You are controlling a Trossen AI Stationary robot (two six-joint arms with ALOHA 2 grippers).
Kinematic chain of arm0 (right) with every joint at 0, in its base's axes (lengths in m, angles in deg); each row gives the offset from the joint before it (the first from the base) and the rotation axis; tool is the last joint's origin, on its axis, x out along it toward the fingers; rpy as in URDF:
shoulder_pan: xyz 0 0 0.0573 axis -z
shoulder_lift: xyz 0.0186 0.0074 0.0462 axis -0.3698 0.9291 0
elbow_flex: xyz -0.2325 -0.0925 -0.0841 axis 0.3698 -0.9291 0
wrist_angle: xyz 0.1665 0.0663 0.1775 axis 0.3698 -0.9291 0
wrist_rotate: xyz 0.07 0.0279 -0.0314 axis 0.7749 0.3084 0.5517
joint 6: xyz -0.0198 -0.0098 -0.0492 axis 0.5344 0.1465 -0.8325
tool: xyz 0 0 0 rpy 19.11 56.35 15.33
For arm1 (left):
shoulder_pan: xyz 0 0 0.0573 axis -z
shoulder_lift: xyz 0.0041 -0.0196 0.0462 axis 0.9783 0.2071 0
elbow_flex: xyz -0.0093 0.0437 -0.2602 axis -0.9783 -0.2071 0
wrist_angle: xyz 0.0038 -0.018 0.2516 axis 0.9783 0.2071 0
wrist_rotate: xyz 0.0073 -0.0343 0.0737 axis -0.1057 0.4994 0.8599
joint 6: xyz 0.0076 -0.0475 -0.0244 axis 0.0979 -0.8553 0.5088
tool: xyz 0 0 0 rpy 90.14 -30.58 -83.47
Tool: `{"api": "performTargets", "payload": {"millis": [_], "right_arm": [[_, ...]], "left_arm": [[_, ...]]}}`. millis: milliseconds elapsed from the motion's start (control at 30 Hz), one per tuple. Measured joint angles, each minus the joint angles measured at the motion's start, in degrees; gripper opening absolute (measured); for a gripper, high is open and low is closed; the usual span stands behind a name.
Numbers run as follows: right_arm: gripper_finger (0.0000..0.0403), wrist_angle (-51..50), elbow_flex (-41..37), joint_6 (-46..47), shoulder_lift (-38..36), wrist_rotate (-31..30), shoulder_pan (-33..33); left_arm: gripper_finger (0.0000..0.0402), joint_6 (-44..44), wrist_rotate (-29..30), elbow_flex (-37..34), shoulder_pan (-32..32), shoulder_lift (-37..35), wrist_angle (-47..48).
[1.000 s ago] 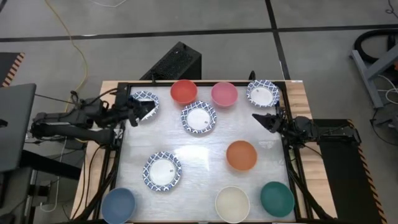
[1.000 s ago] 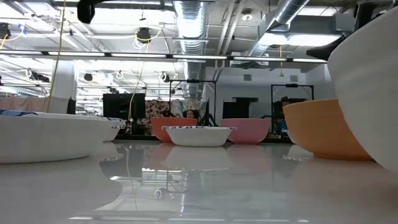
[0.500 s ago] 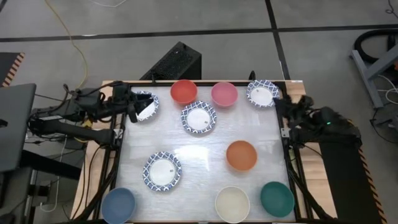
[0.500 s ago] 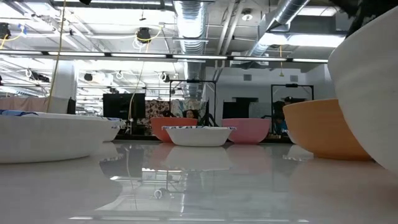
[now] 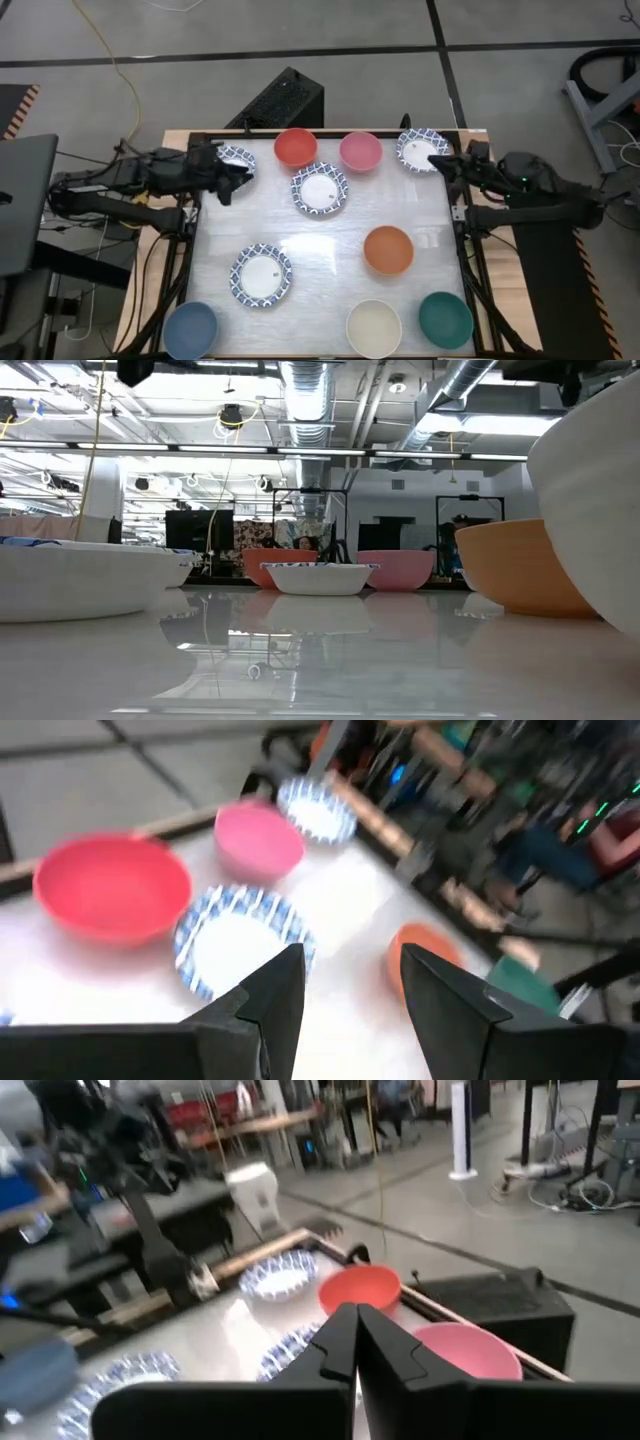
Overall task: Nest bowls inside each other
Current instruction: Stack the blue patterned bowl on top of the blue patterned bowl
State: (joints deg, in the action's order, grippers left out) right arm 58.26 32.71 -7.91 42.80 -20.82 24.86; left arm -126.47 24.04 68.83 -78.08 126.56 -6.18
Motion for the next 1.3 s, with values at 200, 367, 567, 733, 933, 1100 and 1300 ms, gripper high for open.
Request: {"api": "performTargets", "payload": {"millis": [200,367,567,733,933,1100,1300], "right_arm": [[0.0036,-4.03,2.70,-0.44,6.92,-4.81,0.00],[0.0036,-5.26,3.14,3.52,8.48,-9.78,0.00],[0.0050,-10.05,3.18,10.06,8.27,-10.54,0.00],[0.0086,-16.31,3.18,16.79,8.78,-10.29,0.00],[0.0123,-17.13,3.18,18.02,8.81,-9.59,0.00],[0.0137,-17.12,3.18,18.02,8.81,-9.54,0.00],[0.0139,-17.09,3.18,16.59,8.81,-8.92,-0.17]], "left_arm": [[0.0155,-3.14,-4.89,0.00,0.00,7.65,5.28],[0.0155,-11.09,-5.66,0.00,-0.22,14.88,5.85],[0.0156,-16.21,-8.53,0.00,-2.19,23.11,5.15],[0.0156,-20.50,-12.48,0.00,-5.16,29.98,4.01],[0.0156,-21.18,-14.18,0.00,-8.86,37.05,1.81],[0.0156,-20.66,-14.35,0.00,-11.30,40.41,-6.73],[0.0156,-17.28,-14.63,0.00,-13.05,43.66,-13.19]]}}
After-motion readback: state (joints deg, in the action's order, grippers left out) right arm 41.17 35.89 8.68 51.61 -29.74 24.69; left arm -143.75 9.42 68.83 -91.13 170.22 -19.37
